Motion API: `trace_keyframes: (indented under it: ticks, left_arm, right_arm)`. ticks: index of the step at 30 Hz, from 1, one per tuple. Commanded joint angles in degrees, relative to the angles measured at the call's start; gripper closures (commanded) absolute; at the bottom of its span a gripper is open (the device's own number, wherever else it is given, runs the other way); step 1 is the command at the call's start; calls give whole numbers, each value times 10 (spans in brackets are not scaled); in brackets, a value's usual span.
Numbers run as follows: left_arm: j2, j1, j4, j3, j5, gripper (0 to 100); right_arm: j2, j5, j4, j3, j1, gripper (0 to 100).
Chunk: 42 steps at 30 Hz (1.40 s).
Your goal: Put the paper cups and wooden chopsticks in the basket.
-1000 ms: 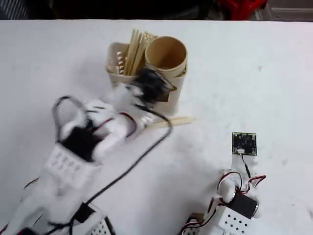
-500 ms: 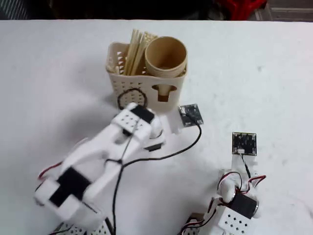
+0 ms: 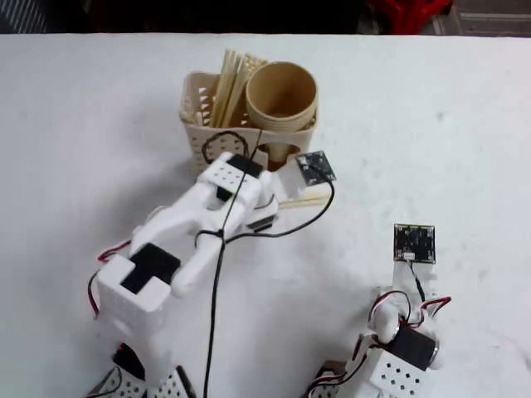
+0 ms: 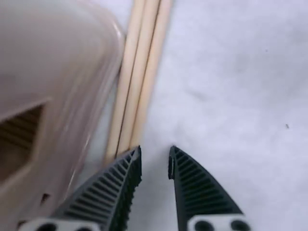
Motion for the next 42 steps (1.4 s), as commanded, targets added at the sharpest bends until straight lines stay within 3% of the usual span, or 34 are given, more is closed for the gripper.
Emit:
trace_keyframes:
  ticks: [1, 8, 13, 18, 24, 42]
  left_arm:
    - [3, -18, 7, -22, -3, 895]
    - [-100, -14, 25, 17, -1, 895]
    - [-194, -23, -73, 122, 52, 895]
    - [-197, -64, -164, 157, 113, 895]
    - [-119, -81, -156, 105, 167, 895]
    - [-89, -60, -97, 102, 152, 902]
  right_arm:
    - [-10, -4, 1, 5, 3, 981]
    - [-10, -4, 1, 5, 3, 981]
    - [-10, -4, 1, 5, 3, 981]
    - [-10, -4, 1, 5, 3, 981]
    - [-10, -4, 1, 5, 3, 981]
    - [-10, -4, 1, 5, 3, 981]
